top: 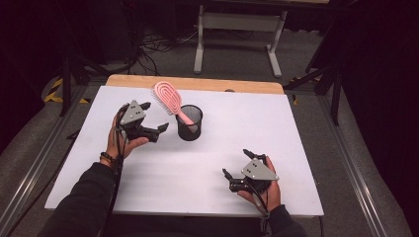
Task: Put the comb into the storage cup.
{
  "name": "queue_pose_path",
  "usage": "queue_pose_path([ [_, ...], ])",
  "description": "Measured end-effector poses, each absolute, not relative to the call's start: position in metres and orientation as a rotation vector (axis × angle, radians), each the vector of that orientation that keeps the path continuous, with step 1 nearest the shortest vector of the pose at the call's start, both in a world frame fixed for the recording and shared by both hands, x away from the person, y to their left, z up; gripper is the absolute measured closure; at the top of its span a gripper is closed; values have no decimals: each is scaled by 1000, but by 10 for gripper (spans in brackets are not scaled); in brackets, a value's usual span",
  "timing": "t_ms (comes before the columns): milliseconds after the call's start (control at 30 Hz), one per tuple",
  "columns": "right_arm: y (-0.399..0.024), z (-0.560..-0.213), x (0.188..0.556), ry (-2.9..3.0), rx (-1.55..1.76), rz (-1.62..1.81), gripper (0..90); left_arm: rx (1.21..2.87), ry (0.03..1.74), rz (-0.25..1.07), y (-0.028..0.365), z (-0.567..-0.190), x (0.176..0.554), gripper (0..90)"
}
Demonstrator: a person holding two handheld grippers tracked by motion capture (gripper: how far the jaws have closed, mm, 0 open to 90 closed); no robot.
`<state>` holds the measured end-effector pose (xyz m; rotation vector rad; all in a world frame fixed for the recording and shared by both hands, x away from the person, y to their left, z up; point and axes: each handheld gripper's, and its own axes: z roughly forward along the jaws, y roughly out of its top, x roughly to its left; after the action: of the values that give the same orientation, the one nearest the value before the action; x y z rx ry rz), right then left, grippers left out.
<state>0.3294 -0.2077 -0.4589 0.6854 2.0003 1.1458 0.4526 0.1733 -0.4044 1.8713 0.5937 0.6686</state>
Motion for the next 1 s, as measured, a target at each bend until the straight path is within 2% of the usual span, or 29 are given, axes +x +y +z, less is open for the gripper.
queue_pose_path([
  [1000, -205, -457, 327, 1998, 660, 1133, 103, 1850, 477, 616, 176, -427, 410, 51],
])
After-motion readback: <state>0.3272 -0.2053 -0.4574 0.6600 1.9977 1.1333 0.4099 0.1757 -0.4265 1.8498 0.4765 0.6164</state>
